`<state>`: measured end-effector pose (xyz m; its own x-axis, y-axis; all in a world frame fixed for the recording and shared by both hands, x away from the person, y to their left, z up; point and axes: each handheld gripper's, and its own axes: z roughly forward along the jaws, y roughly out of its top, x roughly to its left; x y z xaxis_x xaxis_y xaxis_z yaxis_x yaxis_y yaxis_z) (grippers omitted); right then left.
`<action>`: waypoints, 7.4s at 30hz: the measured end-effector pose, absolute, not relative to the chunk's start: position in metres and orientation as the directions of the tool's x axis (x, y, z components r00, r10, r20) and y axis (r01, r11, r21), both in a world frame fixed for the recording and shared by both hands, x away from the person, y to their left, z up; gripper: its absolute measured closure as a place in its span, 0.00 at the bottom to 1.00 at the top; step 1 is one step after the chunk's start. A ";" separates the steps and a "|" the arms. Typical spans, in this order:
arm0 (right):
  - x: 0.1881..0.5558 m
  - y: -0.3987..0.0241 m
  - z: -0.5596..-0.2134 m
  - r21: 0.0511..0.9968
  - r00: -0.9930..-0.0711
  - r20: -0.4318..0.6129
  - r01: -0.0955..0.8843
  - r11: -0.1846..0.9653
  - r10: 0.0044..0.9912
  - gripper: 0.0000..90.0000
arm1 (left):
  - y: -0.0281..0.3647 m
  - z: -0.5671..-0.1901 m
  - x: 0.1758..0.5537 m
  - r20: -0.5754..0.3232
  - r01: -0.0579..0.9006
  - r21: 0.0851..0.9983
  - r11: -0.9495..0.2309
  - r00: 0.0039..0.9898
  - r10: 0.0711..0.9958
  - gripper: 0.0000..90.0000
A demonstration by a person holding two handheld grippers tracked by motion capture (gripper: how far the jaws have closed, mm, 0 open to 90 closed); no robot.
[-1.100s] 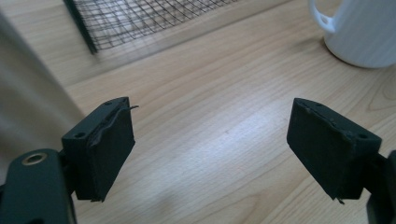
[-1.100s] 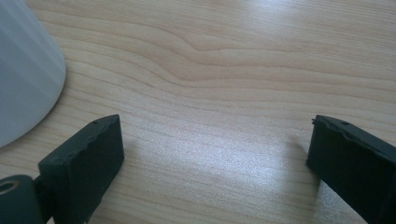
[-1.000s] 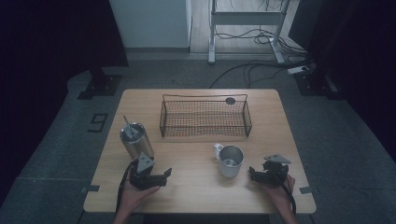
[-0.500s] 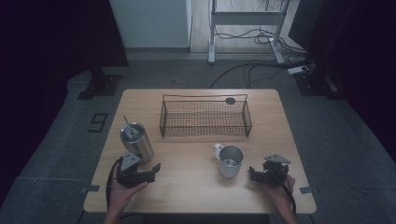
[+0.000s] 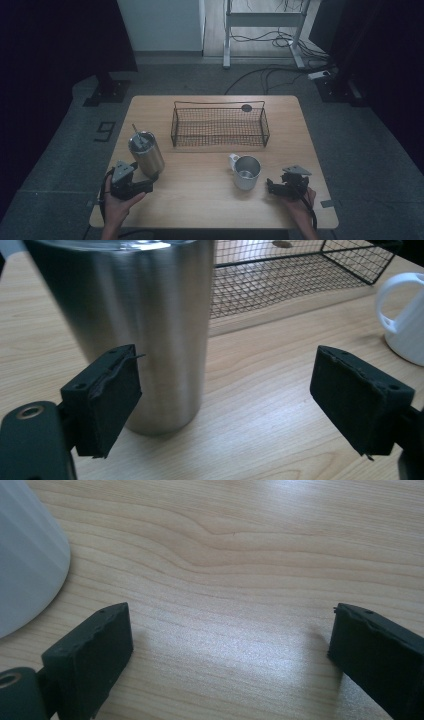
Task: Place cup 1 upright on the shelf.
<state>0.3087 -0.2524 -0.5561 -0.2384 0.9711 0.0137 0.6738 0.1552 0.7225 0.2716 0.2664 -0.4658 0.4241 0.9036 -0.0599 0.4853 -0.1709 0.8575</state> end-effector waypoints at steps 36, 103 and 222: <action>0.309 -0.253 -0.556 0.726 -0.243 0.012 0.669 0.159 0.970 0.06 | 0.286 -0.476 0.305 -0.111 0.526 0.845 -0.096 0.347 0.931 0.03; 0.308 -0.254 -0.556 0.730 -0.234 0.012 0.666 0.152 0.972 0.08 | 0.271 -0.481 0.357 -0.068 0.467 0.877 -0.115 0.358 0.931 0.04; 0.306 -0.254 -0.555 0.738 -0.232 0.010 0.658 0.150 0.973 0.14 | 0.217 -0.459 0.347 -0.079 0.445 0.881 -0.160 0.473 0.878 0.04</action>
